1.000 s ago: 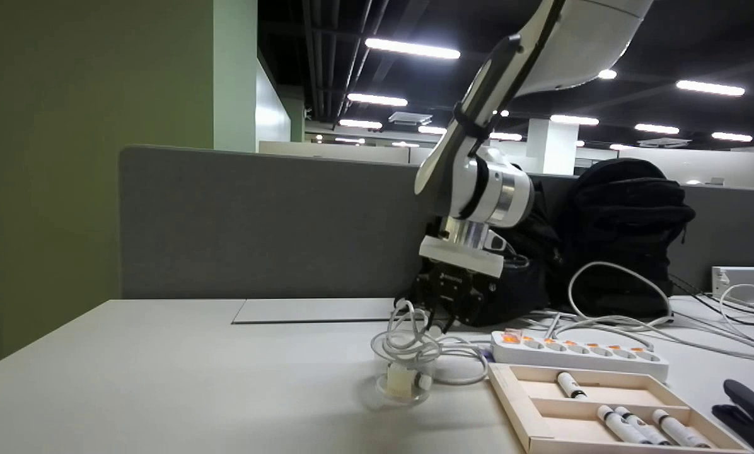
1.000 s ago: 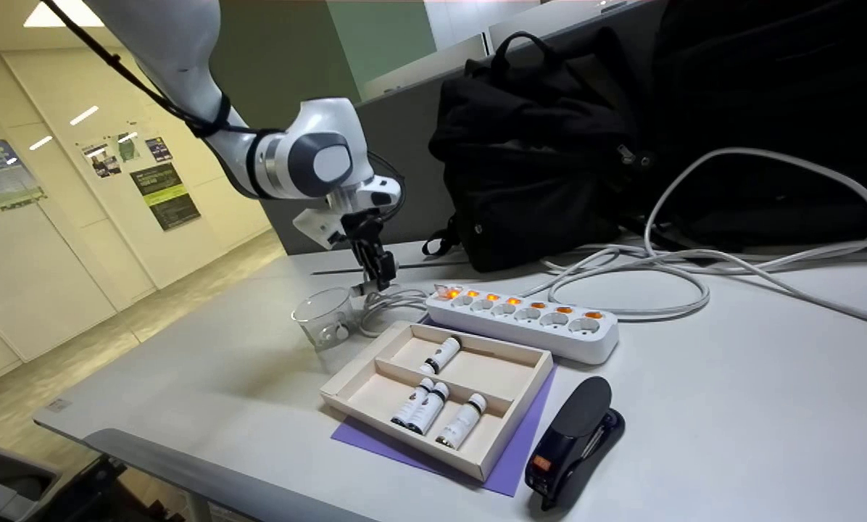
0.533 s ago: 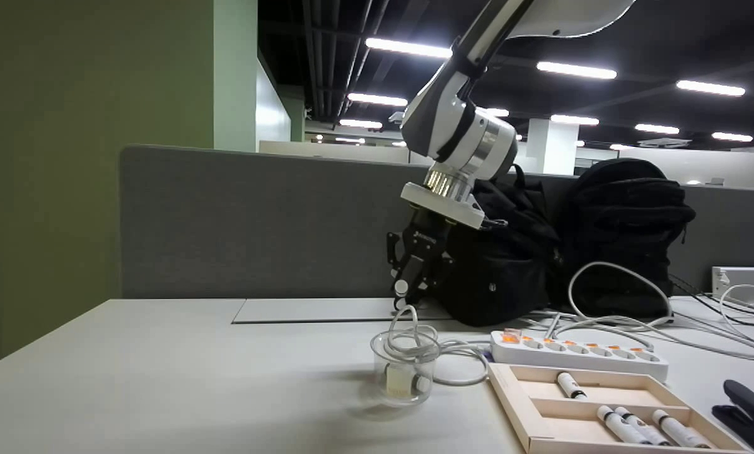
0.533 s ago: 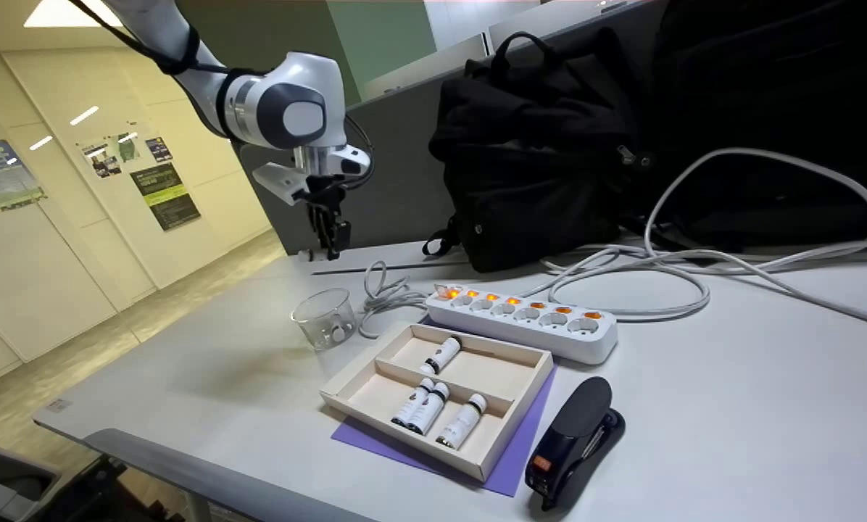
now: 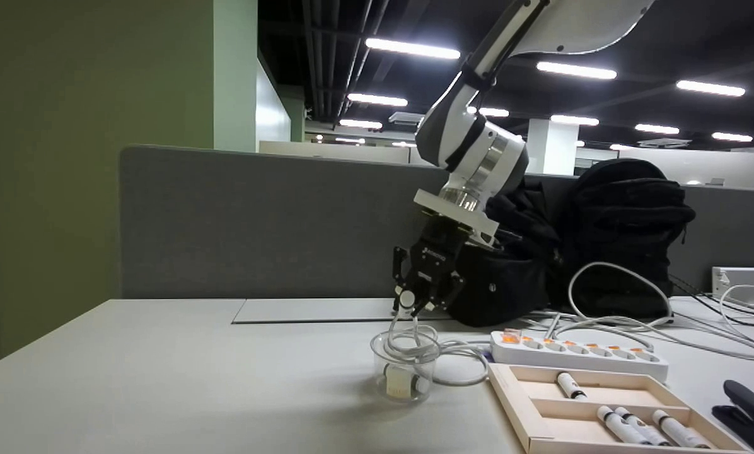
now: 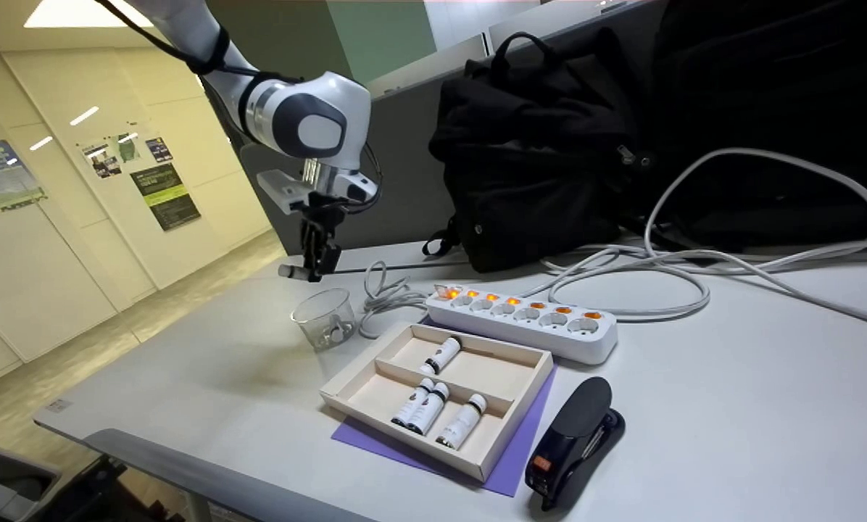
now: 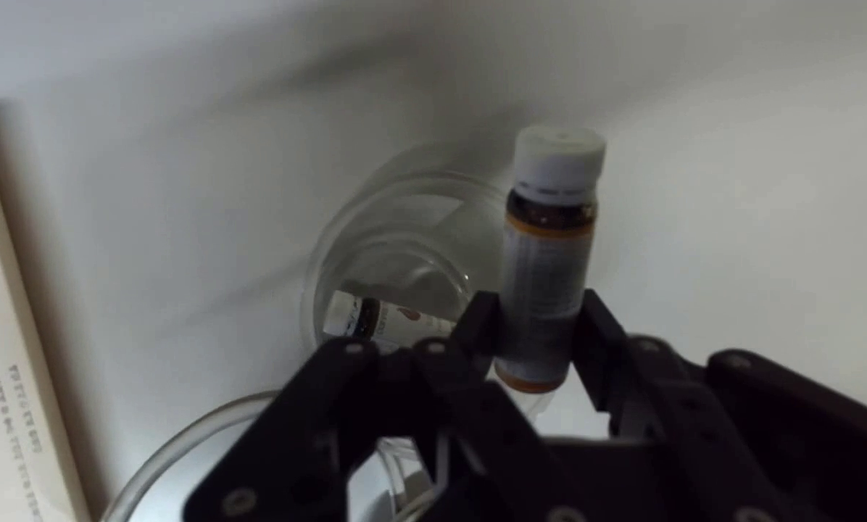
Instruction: Put three bottles in the cardboard box and put it in the colourless bowl
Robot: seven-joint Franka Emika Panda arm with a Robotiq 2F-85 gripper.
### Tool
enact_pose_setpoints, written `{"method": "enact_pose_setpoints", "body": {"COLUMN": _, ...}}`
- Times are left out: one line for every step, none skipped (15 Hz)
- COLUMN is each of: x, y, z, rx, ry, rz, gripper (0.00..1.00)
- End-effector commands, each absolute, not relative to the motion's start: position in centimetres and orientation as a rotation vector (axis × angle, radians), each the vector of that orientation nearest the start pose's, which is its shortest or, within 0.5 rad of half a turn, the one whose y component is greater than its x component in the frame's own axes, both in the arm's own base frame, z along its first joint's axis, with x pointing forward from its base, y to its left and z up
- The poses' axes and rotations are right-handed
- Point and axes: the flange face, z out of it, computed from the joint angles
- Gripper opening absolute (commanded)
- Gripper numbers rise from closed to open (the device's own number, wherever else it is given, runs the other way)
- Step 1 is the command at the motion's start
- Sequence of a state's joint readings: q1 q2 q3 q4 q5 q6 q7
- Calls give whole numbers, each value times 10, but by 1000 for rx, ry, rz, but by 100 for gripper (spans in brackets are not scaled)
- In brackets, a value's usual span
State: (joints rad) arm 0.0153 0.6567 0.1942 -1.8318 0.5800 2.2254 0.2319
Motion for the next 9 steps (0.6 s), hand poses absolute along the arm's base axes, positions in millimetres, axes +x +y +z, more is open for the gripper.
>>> {"method": "enact_pose_setpoints", "body": {"x": 605, "y": 127, "z": 155, "rx": -2522, "ry": 659, "rz": 592, "gripper": 62}}
{"method": "enact_pose_setpoints", "body": {"x": 604, "y": 124, "z": 154, "rx": -2517, "ry": 659, "rz": 607, "gripper": 68}}
{"method": "enact_pose_setpoints", "body": {"x": 602, "y": 121, "z": 155, "rx": -2519, "ry": 659, "rz": 619, "gripper": 75}}
{"method": "enact_pose_setpoints", "body": {"x": 599, "y": 116, "z": 160, "rx": -2527, "ry": 657, "rz": 629, "gripper": 83}}
{"method": "enact_pose_setpoints", "body": {"x": 597, "y": 110, "z": 164, "rx": -2541, "ry": 659, "rz": 632, "gripper": 89}}
{"method": "enact_pose_setpoints", "body": {"x": 592, "y": 99, "z": 172, "rx": -2566, "ry": 655, "rz": 635, "gripper": 97}}
{"method": "enact_pose_setpoints", "body": {"x": 589, "y": 87, "z": 179, "rx": -2615, "ry": 599, "rz": 609, "gripper": 99}}
{"method": "enact_pose_setpoints", "body": {"x": 585, "y": 75, "z": 186, "rx": -2684, "ry": 537, "rz": 598, "gripper": 100}}
{"method": "enact_pose_setpoints", "body": {"x": 578, "y": 62, "z": 193, "rx": -2726, "ry": 441, "rz": 596, "gripper": 100}}
